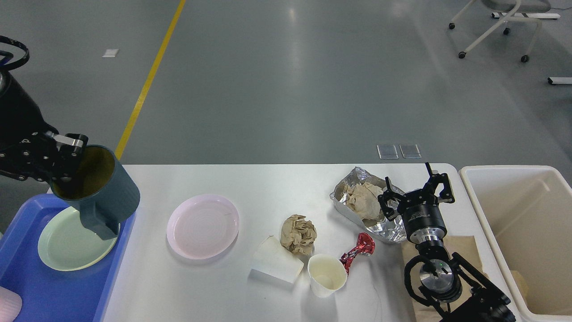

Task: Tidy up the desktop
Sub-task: 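Lift the cup and place it in the blue tray corner, then raise the left gripper and move it toward the pink plate, then grasp the pink plate rim with the left gripper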

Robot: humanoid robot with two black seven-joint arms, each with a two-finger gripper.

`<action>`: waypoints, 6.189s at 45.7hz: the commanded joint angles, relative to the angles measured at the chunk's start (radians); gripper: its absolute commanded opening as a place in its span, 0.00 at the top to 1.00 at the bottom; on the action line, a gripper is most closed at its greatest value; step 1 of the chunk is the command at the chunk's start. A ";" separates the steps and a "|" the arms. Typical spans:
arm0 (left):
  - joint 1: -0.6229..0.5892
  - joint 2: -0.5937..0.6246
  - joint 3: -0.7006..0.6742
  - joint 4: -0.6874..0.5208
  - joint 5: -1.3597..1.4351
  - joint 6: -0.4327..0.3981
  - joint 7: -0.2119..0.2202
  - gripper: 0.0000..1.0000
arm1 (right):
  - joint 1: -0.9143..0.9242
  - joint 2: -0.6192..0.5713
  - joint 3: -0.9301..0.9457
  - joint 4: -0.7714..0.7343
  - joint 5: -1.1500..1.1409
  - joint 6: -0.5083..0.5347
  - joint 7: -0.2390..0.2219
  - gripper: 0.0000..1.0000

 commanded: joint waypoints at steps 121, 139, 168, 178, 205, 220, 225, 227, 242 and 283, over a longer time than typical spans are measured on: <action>1.339 0.476 -0.623 0.520 0.511 0.361 -0.034 0.05 | 0.000 0.001 0.000 0.000 0.000 0.000 0.000 0.00; 0.890 0.353 -0.253 0.433 0.373 0.148 -0.030 0.05 | 0.000 0.001 0.000 0.000 0.000 0.000 0.000 0.00; -0.077 -0.264 0.075 -0.061 -0.147 0.077 -0.028 0.04 | 0.000 0.001 0.000 0.000 0.000 0.000 0.000 0.00; -0.249 -0.334 0.068 -0.153 -0.239 0.066 -0.033 0.04 | 0.001 0.001 0.000 0.000 0.000 0.000 0.000 0.00; -0.076 -0.317 -0.032 -0.043 -0.275 0.028 -0.036 0.04 | 0.000 0.001 0.000 0.000 0.002 0.000 0.000 0.00; 0.390 -0.301 -0.118 0.220 -0.269 0.173 -0.025 0.04 | 0.000 -0.001 0.000 0.000 0.002 0.000 0.000 0.00; 0.524 -0.268 -0.141 0.293 -0.267 0.218 -0.025 0.04 | 0.000 0.001 0.000 0.000 0.002 0.000 0.000 0.00; 0.564 -0.250 -0.155 0.315 -0.270 0.226 -0.025 0.04 | 0.000 -0.001 0.000 0.000 0.002 0.000 0.000 0.00; 0.875 -0.265 -0.195 0.416 -0.434 0.526 -0.013 0.04 | 0.000 -0.001 0.000 0.000 0.002 0.000 0.000 0.00; 1.290 -0.264 -0.394 0.548 -0.534 0.970 0.049 0.08 | 0.000 0.001 0.000 0.000 0.002 0.000 0.000 0.00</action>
